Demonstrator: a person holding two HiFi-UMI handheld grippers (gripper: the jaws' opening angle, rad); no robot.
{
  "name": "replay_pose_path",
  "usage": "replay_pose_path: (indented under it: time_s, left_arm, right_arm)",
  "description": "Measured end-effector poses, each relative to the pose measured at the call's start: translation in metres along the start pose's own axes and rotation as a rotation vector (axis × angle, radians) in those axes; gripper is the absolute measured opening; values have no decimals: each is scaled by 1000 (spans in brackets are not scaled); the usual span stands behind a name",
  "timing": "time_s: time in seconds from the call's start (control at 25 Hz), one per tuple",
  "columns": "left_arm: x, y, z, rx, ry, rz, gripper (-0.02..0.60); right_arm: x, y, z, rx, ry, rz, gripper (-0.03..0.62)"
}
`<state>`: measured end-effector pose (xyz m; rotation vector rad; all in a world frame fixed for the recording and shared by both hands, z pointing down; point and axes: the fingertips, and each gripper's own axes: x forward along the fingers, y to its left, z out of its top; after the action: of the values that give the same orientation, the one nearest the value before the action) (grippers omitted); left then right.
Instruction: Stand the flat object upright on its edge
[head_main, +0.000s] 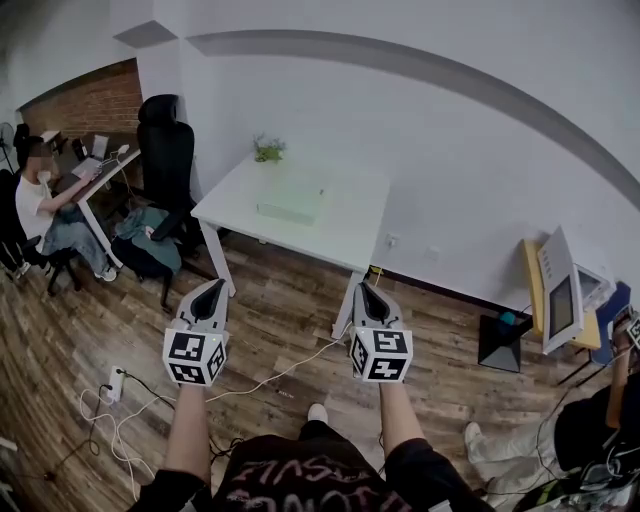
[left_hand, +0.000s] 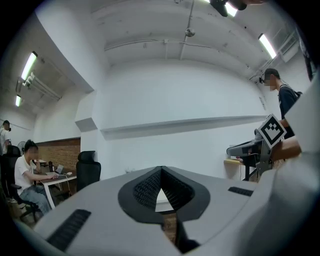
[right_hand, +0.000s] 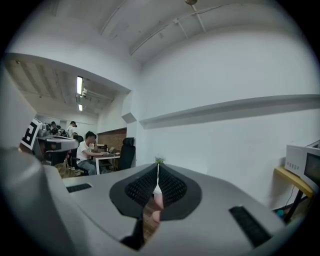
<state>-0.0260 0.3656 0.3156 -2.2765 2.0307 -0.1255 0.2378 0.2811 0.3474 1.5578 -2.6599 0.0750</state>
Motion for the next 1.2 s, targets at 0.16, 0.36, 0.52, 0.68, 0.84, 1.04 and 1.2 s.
replay_pose_path:
  time_s: [0.16,0.36,0.52,0.68,0.84,1.04,1.2]
  left_arm:
    - [-3,3,-2,-5,2,-1,14]
    - [4,8,-13,-10,18,1,14]
    - [22,15,-21,-7,30,3,14]
    - [46,25,-30,-8,45,9,14]
    - [75,39,-37,-19,62,20,14]
    - [116,57,-50,-17,85,19,14]
    - [154,71,-54,-18,97,25,14]
  right_arm:
    - [0,3,-2,-6,6,-2,28]
    - [9,1,-11,6,16,-2,28]
    - [30,-4,-16,13,19,5,28]
    - [59,-10,-20,25,28,13,28]
    - [92,-19,-24,18,39,13,28]
    - [138,-29,-31,35,54,9,28]
    - [177,-42,-34,46,68,9,28]
